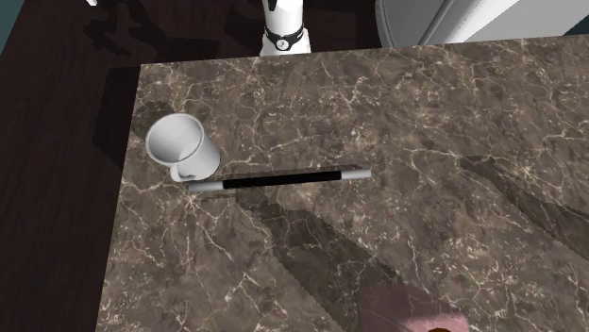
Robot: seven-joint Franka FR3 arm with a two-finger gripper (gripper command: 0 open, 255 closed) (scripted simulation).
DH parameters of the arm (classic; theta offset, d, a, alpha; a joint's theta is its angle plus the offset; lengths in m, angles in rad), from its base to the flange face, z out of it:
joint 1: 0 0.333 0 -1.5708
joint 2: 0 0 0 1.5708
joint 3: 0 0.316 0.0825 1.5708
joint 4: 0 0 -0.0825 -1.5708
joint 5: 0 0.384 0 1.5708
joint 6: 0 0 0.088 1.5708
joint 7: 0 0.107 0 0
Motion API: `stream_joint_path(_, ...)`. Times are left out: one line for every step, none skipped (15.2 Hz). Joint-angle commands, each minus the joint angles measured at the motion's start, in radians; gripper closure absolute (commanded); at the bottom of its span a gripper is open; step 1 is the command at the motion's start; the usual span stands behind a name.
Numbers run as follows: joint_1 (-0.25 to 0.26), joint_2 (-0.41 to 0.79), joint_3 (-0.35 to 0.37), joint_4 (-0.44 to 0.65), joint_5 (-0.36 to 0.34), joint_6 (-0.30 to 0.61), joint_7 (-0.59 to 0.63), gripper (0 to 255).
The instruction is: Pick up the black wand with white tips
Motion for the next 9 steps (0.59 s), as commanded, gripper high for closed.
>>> stream_joint_path(0.000, 0.000, 0.000, 0.000, 0.000, 0.000, 0.000, 0)
stream_joint_path(-0.008, 0.016, 0.027, -0.005, 0.020, 0.025, 0.067, 0)
stream_joint_path(-0.016, 0.034, 0.055, -0.007, 0.039, 0.051, 0.133, 0)
stream_joint_path(-0.025, 0.055, 0.082, -0.007, 0.057, 0.077, 0.198, 0)
stream_joint_path(-0.034, 0.079, 0.109, -0.005, 0.073, 0.103, 0.263, 0)
stream_joint_path(-0.044, 0.105, 0.135, -0.001, 0.087, 0.130, 0.327, 0)
stream_joint_path(-0.054, 0.132, 0.160, 0.006, 0.099, 0.156, 0.391, 0)
stream_joint_path(-0.064, 0.162, 0.185, 0.015, 0.109, 0.183, 0.456, 0)
stream_joint_path(-0.074, 0.193, 0.208, 0.026, 0.117, 0.208, 0.520, 0)
